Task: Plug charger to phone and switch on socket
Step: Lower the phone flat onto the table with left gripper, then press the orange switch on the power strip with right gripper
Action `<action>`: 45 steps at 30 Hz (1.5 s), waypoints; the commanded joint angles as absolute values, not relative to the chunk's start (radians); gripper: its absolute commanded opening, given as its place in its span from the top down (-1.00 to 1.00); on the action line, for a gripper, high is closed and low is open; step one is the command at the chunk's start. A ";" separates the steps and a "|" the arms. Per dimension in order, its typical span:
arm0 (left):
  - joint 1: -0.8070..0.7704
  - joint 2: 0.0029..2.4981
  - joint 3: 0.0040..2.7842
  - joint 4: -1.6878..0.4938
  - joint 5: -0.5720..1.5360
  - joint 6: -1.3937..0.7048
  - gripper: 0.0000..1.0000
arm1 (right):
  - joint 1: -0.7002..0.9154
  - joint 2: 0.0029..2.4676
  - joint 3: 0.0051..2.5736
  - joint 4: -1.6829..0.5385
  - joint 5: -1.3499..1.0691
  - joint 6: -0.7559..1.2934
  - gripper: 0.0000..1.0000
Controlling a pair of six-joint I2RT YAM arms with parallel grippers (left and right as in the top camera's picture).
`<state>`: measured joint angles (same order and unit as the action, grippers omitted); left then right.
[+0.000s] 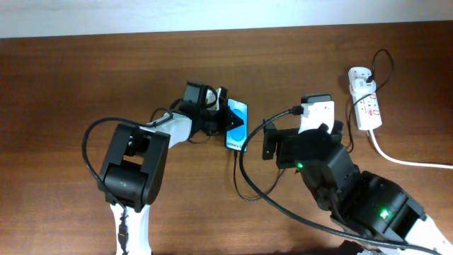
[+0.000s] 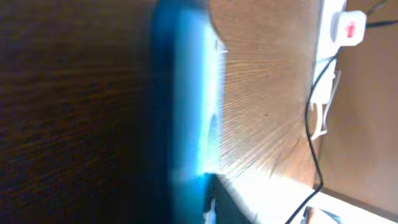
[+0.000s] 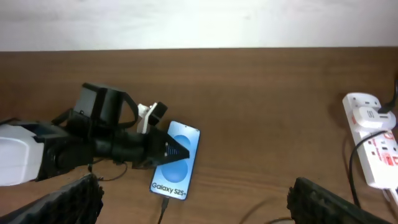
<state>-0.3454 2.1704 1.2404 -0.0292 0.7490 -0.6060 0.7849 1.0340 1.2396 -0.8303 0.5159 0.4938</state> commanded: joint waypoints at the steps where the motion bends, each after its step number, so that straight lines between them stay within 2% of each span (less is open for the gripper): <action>1: -0.347 2.196 1.248 -0.065 0.735 -0.590 0.13 | 0.723 1.032 1.240 -0.876 0.535 0.625 -0.97; 2: -0.347 2.196 1.248 -0.077 0.735 -0.590 0.10 | 0.676 1.032 1.240 -0.909 0.531 0.670 -0.97; 4: -0.347 2.195 1.248 -0.108 0.706 -0.590 -0.22 | 0.583 1.034 1.239 -0.966 0.509 0.697 -0.97; 6: -0.347 2.195 1.248 -0.139 0.683 -0.589 -0.61 | 0.447 1.047 1.239 -1.002 0.410 0.698 -0.98; 7: -0.347 2.196 1.248 -0.152 0.678 -0.589 -0.73 | 0.393 1.053 1.239 -1.011 0.363 0.698 -0.97; 8: -0.347 2.196 1.248 -0.171 0.664 -0.589 -0.99 | 0.331 1.064 1.239 -1.018 0.315 0.698 -0.97; 10: -0.347 2.195 1.248 -0.256 0.543 -0.589 -0.99 | 0.224 1.100 1.239 -1.014 0.204 0.697 -0.97; 12: -0.347 2.195 1.248 -0.325 0.448 -0.590 -0.99 | 0.181 1.145 1.239 -1.015 0.192 0.696 -0.97; 16: -0.347 2.196 1.248 -0.324 0.447 -0.589 -0.98 | 0.178 1.315 1.239 -0.934 0.220 0.709 -0.97; 17: -0.347 2.196 1.248 -0.332 0.447 -0.589 -0.98 | 0.144 1.375 1.239 -0.941 0.206 0.800 -0.97; 19: -0.347 2.195 1.248 -0.334 0.445 -0.565 -0.98 | 0.023 1.465 1.243 -0.904 0.132 0.809 -0.97; 21: -0.347 2.195 1.248 -0.333 0.448 -0.559 -0.98 | -0.085 1.507 1.282 -0.896 0.083 0.809 -0.25; 23: -0.347 2.195 1.248 -0.332 0.448 -0.559 -0.98 | -0.225 1.526 1.325 -0.844 0.041 0.810 0.59; 24: -0.347 2.195 1.248 -0.331 0.456 -0.559 -0.98 | -0.283 1.540 1.326 -0.815 0.015 0.809 0.92; 27: -0.347 2.195 1.271 -0.350 0.445 -0.559 -0.98 | -0.379 1.619 1.361 -0.758 0.001 0.802 0.92; 29: -0.347 2.195 1.318 -0.418 0.412 -0.555 -0.98 | -0.381 1.716 1.407 -0.767 -0.080 0.783 0.92; 32: -0.347 2.195 1.473 -0.631 0.278 -0.472 -0.98 | -0.381 1.790 1.470 -0.791 -0.050 0.780 0.92; 37: -0.342 2.194 1.504 -0.648 0.242 -0.453 -0.98 | -0.381 1.857 1.470 -0.760 -0.025 0.780 0.92; 39: -0.315 2.157 1.596 -0.744 0.199 -0.340 -0.98 | -0.382 1.885 1.470 -0.723 -0.053 0.780 0.92; 40: -0.298 2.058 1.679 -0.842 -0.041 -0.339 -0.99 | -0.395 1.892 1.470 -0.688 -0.052 0.785 0.91; 41: -0.297 1.988 1.694 -0.851 -0.138 -0.338 -0.98 | -0.405 1.900 1.470 -0.671 -0.052 0.787 0.92; 45: -0.292 1.648 1.693 -0.925 -0.318 -0.313 -0.98 | -0.439 1.992 1.471 -0.601 -0.126 0.807 0.91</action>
<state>-0.2920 1.8137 1.6699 -0.8757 -0.1547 -0.3355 -0.4316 1.9392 1.4551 -0.6308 -0.0700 0.7906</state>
